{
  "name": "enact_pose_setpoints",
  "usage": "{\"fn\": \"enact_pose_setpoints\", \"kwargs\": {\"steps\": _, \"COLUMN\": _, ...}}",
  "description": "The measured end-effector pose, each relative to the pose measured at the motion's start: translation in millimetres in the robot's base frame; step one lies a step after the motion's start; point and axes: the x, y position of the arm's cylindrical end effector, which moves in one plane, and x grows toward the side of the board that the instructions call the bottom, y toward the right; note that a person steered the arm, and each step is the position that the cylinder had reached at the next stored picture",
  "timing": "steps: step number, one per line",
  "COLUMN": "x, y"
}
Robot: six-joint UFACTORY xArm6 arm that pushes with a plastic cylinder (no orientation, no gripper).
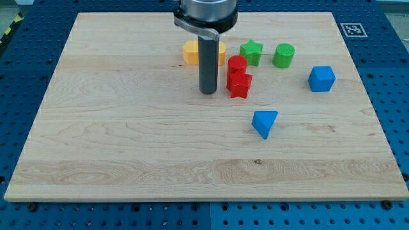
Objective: Slide the blue triangle to bottom side of the red star
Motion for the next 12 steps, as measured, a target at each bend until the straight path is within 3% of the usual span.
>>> {"fn": "enact_pose_setpoints", "kwargs": {"steps": 2, "x": 140, "y": 30}}
{"fn": "enact_pose_setpoints", "kwargs": {"steps": 3, "x": 156, "y": 97}}
{"fn": "enact_pose_setpoints", "kwargs": {"steps": 4, "x": 142, "y": 139}}
{"fn": "enact_pose_setpoints", "kwargs": {"steps": 8, "x": 77, "y": 92}}
{"fn": "enact_pose_setpoints", "kwargs": {"steps": 11, "x": 92, "y": 130}}
{"fn": "enact_pose_setpoints", "kwargs": {"steps": 12, "x": 76, "y": 146}}
